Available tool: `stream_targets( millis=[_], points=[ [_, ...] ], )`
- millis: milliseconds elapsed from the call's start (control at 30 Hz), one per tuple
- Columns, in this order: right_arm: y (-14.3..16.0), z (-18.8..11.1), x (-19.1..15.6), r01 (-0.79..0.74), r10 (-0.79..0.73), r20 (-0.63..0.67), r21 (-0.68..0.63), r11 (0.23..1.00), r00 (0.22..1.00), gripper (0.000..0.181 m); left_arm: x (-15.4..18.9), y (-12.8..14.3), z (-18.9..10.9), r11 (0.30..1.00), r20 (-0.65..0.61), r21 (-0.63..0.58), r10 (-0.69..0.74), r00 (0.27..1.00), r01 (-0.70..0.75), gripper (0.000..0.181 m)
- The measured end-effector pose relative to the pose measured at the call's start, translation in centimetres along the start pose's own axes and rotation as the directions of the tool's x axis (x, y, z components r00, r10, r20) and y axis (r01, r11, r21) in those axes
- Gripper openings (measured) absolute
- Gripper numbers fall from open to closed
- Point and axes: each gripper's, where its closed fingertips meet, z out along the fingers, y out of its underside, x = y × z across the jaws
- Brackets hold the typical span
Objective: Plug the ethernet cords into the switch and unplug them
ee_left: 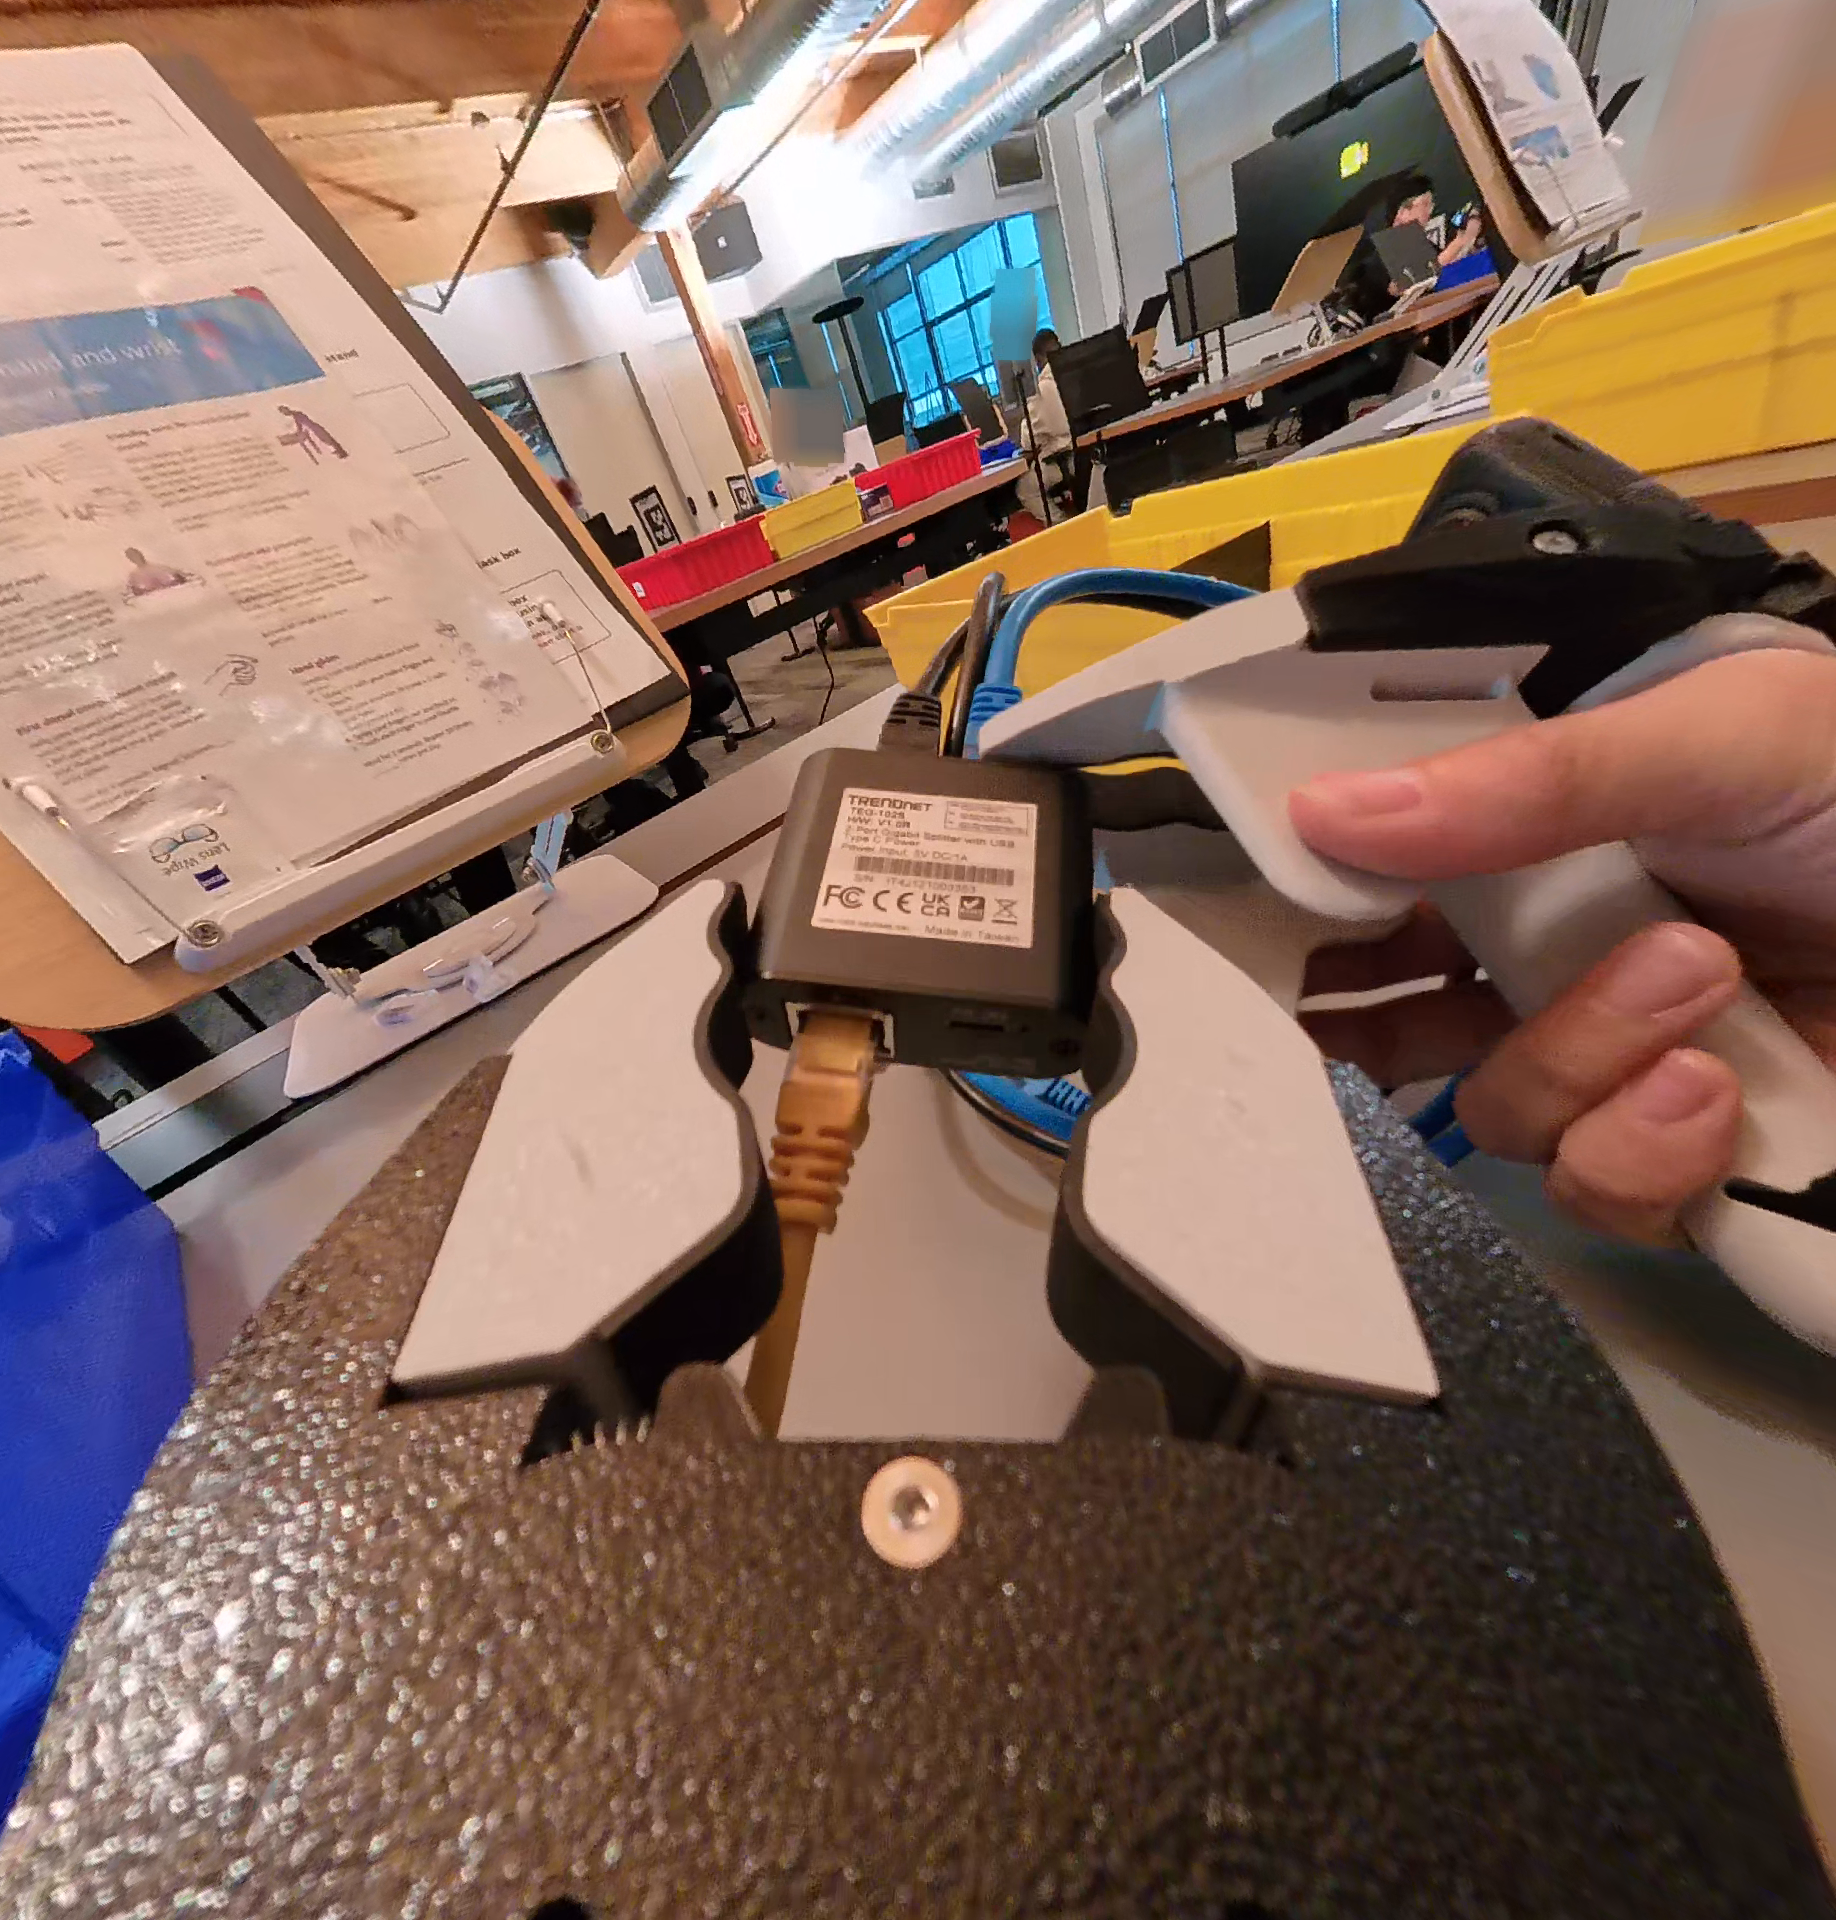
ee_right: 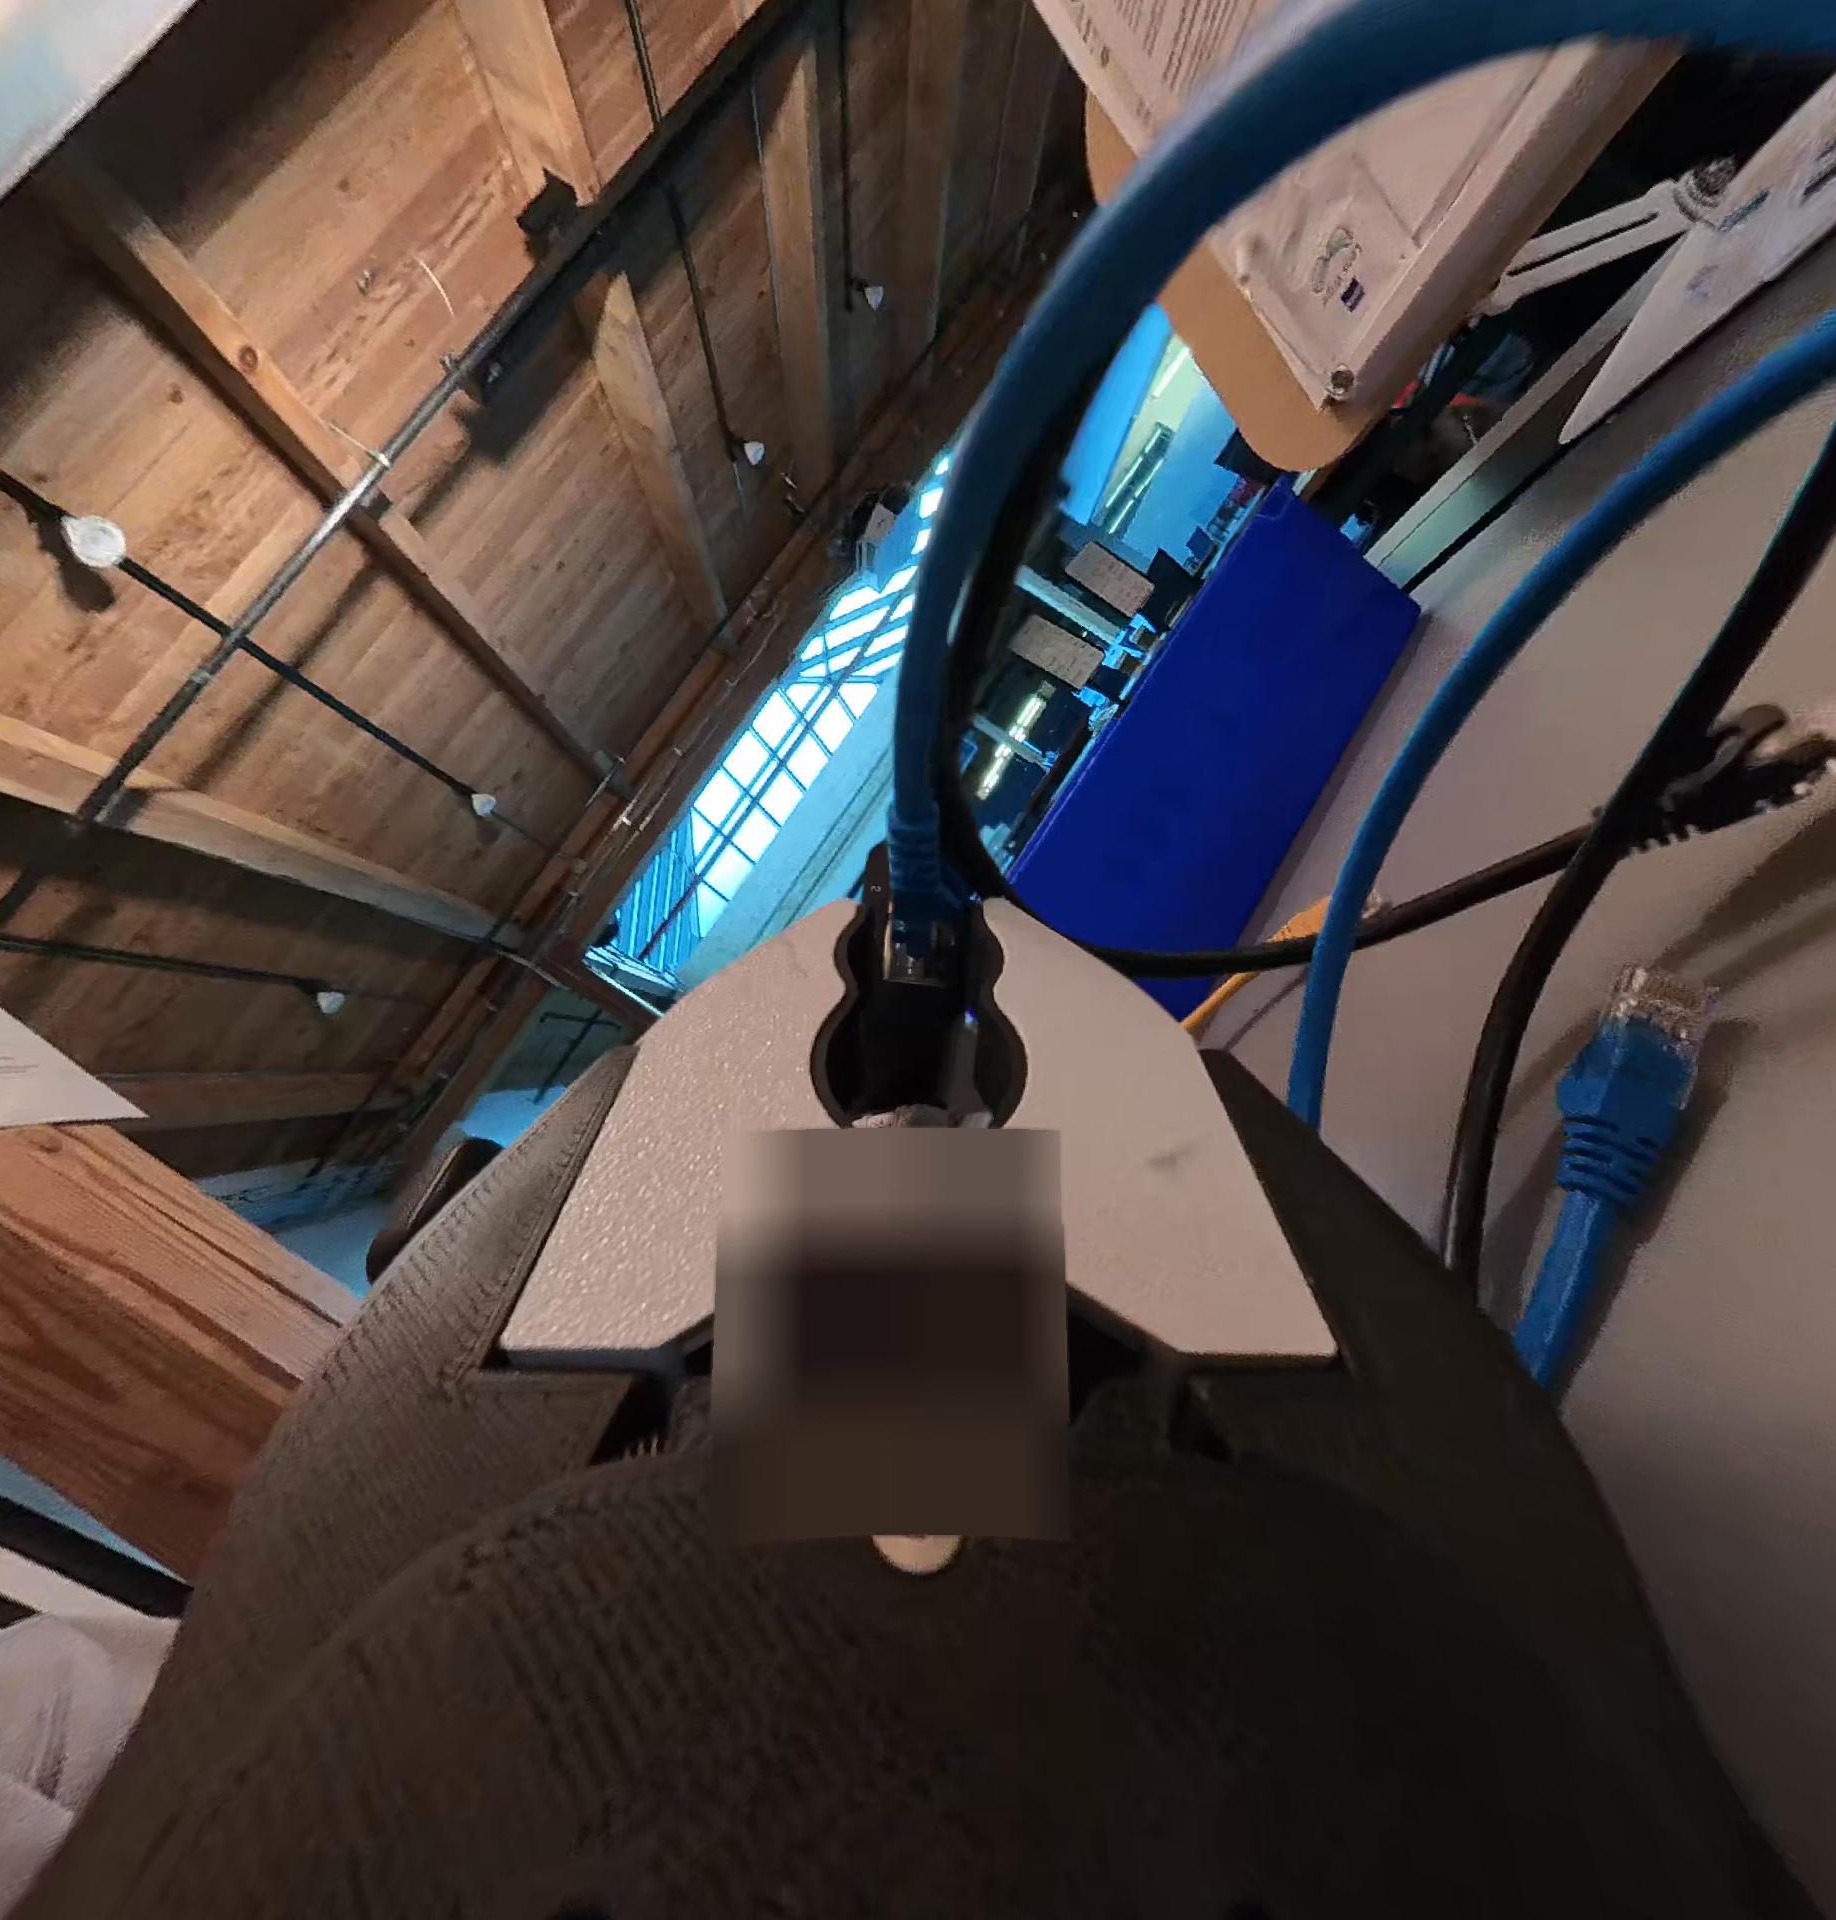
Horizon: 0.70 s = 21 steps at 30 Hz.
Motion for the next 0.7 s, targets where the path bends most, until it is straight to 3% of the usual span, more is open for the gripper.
stream_targets(
  millis=[333, 533, 600, 667, 700],
  points=[
    [0.32, -0.05, 0.64, -0.084, 0.083, 0.001, 0.008, 0.996, 0.997, 0.013, -0.06, 0.24, 0.09, 1.000, 0.033, -0.015, 0.026, 0.999, -0.026, 0.061],
    [0.41, -0.31, 0.27, 0.028, -0.028, 0.018, -0.002, 1.000, 0.999, 0.012, 0.15, 0.47, 0.16, 0.999, 0.027, -0.024, 0.036, 0.999, -0.036, 0.061],
    [0.29, -0.17, -0.17, -0.064, 0.063, 0.051, 0.003, 0.998, 0.997, 0.011, 0.00, 0.13, 0.12, 0.999, 0.044, -0.011, 0.041, 0.998, -0.041, 0.061],
    [0.47, -0.03, 0.34, 0.051, -0.051, 0.038, -0.022, 0.998, 0.998, 0.011, -0.11, 0.76, 0.23, 0.998, 0.046, -0.045, 0.038, 0.998, -0.036, 0.062],
    [0.47, -0.04, 0.25, 0.030, -0.029, 0.052, -0.020, 0.999, 0.998, 0.012, -0.10, 0.63, 0.19, 0.999, 0.050, -0.029, 0.035, 0.998, -0.033, 0.062]
  ],
)
